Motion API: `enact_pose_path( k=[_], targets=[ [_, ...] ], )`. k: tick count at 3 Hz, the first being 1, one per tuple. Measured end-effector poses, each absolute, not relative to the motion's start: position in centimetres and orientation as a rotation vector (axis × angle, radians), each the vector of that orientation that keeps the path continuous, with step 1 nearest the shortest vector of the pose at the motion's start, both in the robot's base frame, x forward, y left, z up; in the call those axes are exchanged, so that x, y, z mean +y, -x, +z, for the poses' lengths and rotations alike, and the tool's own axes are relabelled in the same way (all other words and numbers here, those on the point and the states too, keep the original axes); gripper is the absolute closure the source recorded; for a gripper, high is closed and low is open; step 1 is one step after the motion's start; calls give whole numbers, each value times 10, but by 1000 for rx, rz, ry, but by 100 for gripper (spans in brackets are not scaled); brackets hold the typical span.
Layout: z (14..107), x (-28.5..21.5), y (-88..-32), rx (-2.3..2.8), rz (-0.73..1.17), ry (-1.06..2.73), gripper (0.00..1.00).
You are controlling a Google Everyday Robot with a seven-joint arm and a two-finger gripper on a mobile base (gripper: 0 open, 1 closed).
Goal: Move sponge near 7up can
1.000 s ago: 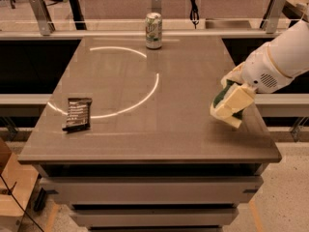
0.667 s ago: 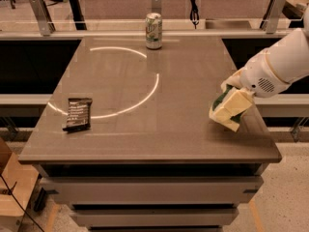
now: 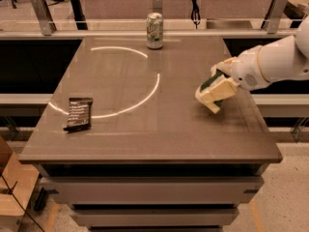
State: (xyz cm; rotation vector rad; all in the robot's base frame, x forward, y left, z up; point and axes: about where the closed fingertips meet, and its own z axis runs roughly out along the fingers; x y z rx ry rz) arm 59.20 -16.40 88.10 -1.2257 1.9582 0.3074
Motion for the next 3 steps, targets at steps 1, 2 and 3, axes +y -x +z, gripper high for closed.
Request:
enact_pose_path(
  k=[1, 2, 3],
  targets=[
    [898, -155, -635, 1811, 298, 1170, 100],
    [909, -151, -684, 1679, 304, 1092, 100],
    [909, -151, -684, 1679, 304, 1092, 100]
  ],
)
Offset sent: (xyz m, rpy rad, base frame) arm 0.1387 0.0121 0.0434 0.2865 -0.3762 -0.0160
